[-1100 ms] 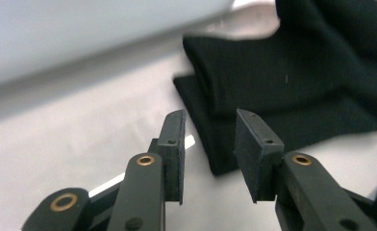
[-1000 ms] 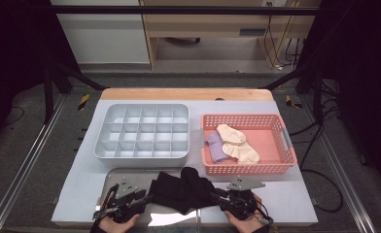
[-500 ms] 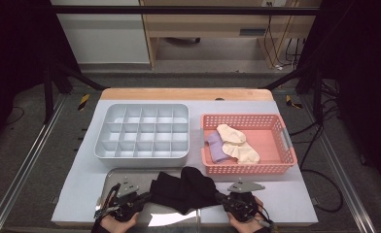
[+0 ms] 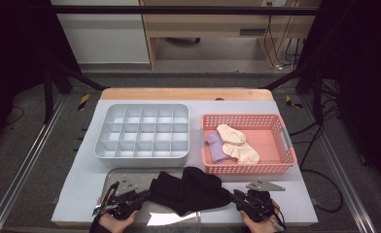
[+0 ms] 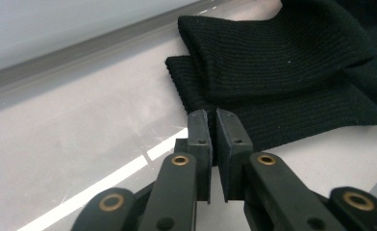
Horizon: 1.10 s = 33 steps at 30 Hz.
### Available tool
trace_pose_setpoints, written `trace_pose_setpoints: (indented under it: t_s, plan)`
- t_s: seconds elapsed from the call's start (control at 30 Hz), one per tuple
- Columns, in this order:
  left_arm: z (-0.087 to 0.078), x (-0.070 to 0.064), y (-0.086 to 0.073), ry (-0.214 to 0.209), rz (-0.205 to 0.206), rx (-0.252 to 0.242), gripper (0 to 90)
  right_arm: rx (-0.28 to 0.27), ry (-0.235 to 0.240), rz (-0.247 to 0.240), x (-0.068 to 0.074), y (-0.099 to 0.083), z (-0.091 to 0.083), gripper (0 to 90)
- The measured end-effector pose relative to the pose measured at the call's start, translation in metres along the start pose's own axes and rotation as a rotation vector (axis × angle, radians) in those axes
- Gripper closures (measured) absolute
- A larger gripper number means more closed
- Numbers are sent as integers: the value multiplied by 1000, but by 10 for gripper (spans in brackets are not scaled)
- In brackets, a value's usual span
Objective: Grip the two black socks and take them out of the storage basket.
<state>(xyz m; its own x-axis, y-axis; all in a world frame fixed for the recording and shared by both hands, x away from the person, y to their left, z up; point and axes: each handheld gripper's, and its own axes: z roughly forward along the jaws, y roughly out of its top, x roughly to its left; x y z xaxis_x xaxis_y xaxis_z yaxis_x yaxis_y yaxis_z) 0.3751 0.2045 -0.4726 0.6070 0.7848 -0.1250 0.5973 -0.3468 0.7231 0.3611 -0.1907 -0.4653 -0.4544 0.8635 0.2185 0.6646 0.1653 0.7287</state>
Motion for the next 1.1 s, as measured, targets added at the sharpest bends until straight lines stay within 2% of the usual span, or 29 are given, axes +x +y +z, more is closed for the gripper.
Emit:
trace_pose_setpoints:
  t_s: [0.1,0.17,0.27,0.43,0.5,0.7,0.73,0.87,0.93,1.0,1.03,1.1]
  plan:
    - [-1,1,1,-5,-12,-16,827,-46,3,-23,-2,6,-1,703]
    - [-1,2,1,-7,-14,-19,825,-44,14,-46,-2,10,4,703]
    - [-1,2,1,-7,-15,-19,823,-28,55,-60,1,12,12,714]
    - [1,2,1,-8,-18,-1,849,26,76,-88,8,13,20,892]
    - [0,1,0,-11,-17,4,858,31,66,-94,6,13,20,899]
    - [-4,-4,-2,-24,4,21,866,15,7,-59,-4,13,16,900]
    - [-4,-4,-2,-22,6,22,866,27,-20,-58,-5,13,17,900]
    - [-4,-4,-2,-21,8,23,865,64,-81,-77,-7,11,25,900]
    - [-4,-3,-2,-17,9,20,864,77,-87,-84,-5,10,29,894]
    - [-5,-3,-1,-14,2,6,852,76,-94,-96,-4,10,28,842]
    - [-5,-2,-1,-14,-3,-4,828,56,-94,-92,-4,10,26,800]
    - [-9,1,1,-22,-12,-36,786,30,-80,-95,-4,11,22,789]
